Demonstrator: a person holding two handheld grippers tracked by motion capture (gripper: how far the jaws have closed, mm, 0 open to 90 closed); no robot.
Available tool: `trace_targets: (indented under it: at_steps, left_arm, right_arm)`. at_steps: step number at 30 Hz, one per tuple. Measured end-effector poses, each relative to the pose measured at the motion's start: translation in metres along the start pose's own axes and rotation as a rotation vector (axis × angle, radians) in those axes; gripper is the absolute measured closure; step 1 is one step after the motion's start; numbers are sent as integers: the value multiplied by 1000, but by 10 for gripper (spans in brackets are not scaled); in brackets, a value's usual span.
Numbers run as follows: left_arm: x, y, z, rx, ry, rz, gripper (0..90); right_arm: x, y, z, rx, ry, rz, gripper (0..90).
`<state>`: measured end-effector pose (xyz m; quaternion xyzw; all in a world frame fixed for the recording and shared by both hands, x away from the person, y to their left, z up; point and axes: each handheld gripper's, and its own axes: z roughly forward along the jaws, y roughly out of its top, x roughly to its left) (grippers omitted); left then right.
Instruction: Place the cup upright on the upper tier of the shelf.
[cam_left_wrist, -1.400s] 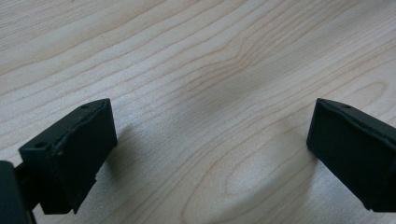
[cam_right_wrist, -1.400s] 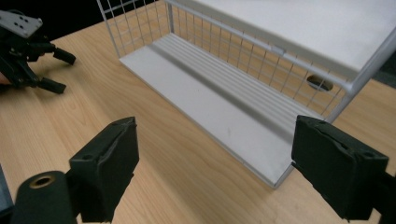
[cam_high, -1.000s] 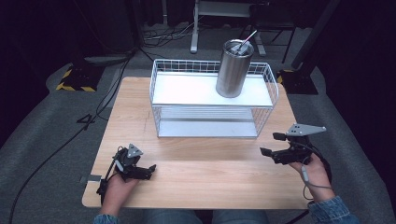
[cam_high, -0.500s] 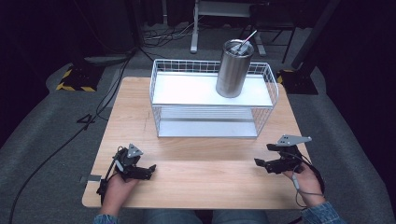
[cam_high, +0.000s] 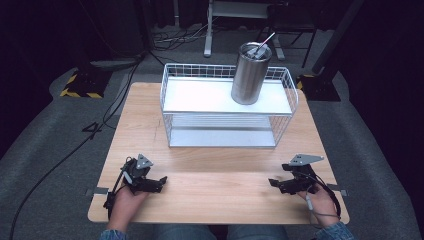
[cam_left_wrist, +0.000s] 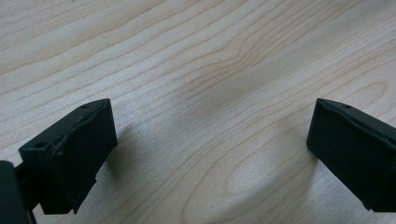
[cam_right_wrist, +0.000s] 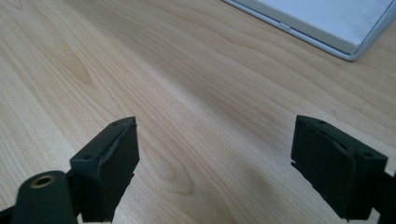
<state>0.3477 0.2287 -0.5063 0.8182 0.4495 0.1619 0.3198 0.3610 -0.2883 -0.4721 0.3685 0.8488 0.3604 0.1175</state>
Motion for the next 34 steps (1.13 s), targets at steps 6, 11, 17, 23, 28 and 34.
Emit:
trace_targets:
  at_steps: [6,11,17,23,28,34]
  left_arm:
    - [0,0,0,0,0,0,21]
    - [0,0,0,0,0,0,21]
    - [0,0,0,1,1,0,21]
    - [0,0,0,0,0,0,21]
    - [0,0,0,0,0,0,21]
    - [0,0,0,-1,0,-1,21]
  right_arm:
    - [3,-8,6,-8,-8,4,156]
    - [4,-13,11,-2,-29,4,157]
    - [4,-19,17,0,-39,12,156]
    - [5,-23,20,-19,-77,-21,149]
    - [5,-26,22,-47,-83,-23,130]
    - [6,-26,22,-43,-105,1,102]
